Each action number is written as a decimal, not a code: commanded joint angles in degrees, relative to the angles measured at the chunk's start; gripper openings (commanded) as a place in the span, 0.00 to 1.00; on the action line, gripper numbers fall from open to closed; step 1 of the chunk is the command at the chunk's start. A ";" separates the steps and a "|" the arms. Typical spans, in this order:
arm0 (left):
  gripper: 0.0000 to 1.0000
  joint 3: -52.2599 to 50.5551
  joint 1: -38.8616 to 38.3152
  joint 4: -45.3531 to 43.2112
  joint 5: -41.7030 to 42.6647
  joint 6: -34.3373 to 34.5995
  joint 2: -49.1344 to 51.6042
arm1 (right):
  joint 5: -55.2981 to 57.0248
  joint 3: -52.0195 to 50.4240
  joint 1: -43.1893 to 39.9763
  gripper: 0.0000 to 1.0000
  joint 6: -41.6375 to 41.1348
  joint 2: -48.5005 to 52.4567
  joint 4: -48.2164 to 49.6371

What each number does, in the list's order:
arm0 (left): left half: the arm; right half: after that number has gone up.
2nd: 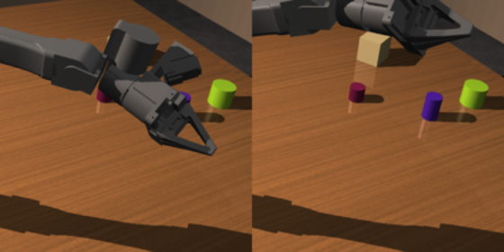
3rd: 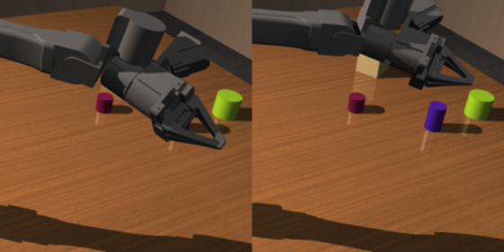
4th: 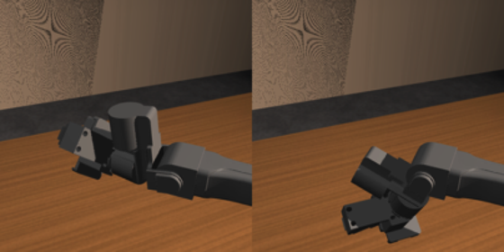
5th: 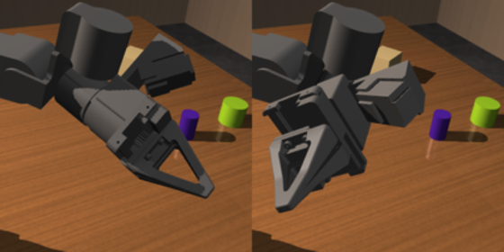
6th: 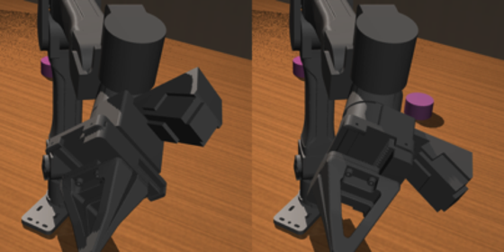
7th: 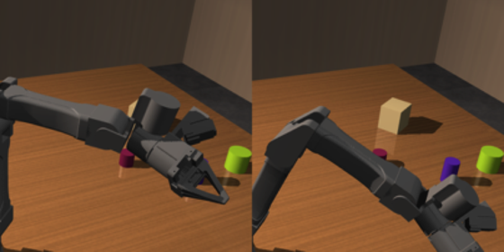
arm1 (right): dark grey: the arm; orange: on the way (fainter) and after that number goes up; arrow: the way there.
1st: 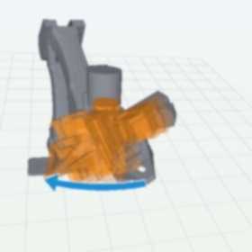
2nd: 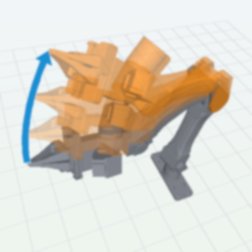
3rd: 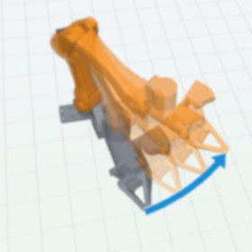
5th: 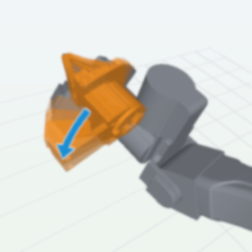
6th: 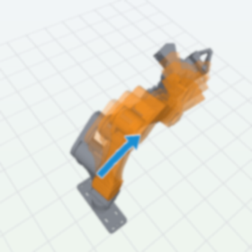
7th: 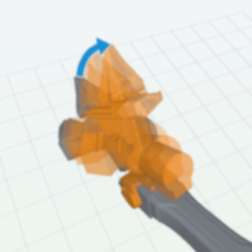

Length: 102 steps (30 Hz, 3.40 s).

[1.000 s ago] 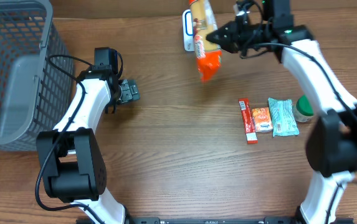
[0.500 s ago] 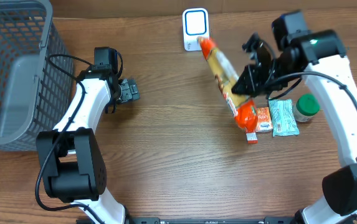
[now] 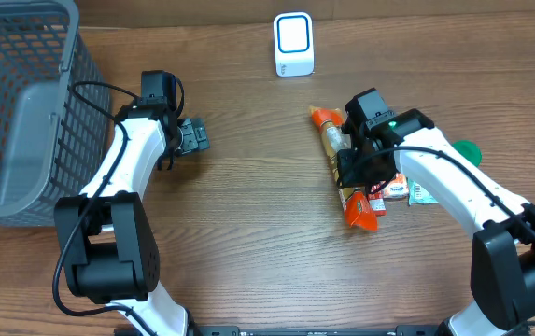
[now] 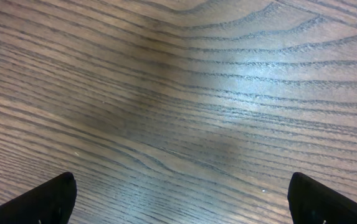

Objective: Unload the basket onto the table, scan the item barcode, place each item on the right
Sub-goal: 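Carry the pasta packet right and lower it beside the small packets, then release the pasta packet and hold the right gripper above it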

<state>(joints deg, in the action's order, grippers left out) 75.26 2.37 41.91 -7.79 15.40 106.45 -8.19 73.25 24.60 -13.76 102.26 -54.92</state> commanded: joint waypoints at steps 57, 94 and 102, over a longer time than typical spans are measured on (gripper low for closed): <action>1.00 0.96 0.24 -0.20 -0.50 -0.61 -0.83 | 6.99 -19.69 -0.33 0.43 -4.48 -8.66 2.71; 1.00 0.96 0.24 -0.20 -0.50 -0.61 -0.83 | 11.28 -2.47 -0.35 1.00 -2.54 -11.37 -5.18; 1.00 0.96 0.24 -0.20 -0.50 -0.61 -0.83 | 11.28 -2.47 -0.35 1.00 -2.54 -11.39 -5.18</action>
<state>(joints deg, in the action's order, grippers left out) 75.26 2.37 41.91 -7.77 15.40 106.45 2.39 70.39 24.43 -16.29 91.64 -60.27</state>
